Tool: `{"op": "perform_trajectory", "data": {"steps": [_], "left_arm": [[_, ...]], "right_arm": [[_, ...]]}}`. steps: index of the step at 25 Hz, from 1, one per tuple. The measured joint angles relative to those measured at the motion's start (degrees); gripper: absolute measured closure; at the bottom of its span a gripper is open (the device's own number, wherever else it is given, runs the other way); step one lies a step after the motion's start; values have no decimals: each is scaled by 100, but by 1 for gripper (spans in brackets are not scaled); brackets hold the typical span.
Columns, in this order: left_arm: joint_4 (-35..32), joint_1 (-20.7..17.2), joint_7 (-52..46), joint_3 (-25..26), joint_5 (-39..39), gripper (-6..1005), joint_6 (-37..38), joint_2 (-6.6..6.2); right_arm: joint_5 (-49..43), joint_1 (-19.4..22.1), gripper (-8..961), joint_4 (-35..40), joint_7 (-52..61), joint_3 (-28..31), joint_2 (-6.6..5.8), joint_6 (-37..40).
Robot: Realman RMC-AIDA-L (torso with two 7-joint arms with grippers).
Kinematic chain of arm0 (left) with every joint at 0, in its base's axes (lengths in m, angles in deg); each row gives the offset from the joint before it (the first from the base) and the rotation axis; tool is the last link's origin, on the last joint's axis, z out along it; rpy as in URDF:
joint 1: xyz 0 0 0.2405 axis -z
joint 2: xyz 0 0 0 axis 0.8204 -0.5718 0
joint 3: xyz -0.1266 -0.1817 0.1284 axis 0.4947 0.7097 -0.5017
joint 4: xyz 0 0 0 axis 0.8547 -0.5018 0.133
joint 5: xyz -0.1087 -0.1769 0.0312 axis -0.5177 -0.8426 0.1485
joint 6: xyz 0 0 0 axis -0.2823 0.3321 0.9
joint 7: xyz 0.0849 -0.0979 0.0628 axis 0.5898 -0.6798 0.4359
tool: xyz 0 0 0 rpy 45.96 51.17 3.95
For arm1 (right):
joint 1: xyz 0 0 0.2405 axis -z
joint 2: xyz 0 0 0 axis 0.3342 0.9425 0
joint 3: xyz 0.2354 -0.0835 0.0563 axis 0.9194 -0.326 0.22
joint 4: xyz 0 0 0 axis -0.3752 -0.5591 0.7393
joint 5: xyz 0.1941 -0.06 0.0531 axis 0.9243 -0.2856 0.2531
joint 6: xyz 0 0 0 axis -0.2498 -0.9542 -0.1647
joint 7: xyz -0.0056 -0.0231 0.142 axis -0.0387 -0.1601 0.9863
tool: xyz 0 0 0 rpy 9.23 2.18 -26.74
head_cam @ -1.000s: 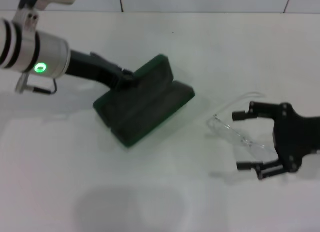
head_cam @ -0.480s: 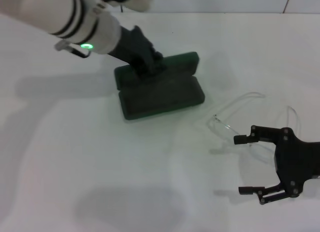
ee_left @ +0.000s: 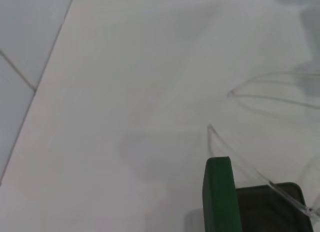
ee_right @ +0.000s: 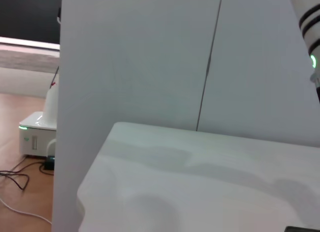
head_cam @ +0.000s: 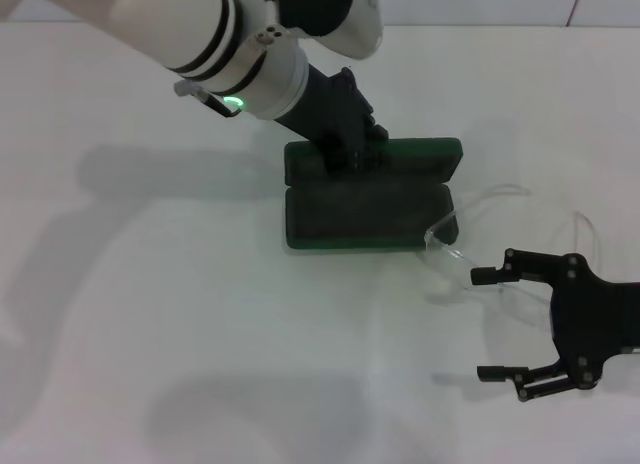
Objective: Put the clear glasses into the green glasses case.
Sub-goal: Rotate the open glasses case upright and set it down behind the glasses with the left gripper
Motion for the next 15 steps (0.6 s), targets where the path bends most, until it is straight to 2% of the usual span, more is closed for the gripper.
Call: {"op": "perform_trajectory", "data": {"steps": [15], "left_arm": [[6, -47, 64, -172, 23, 784, -358, 18]], "right_arm": [[-2, -57, 83, 49, 43, 15, -23, -29]]}}
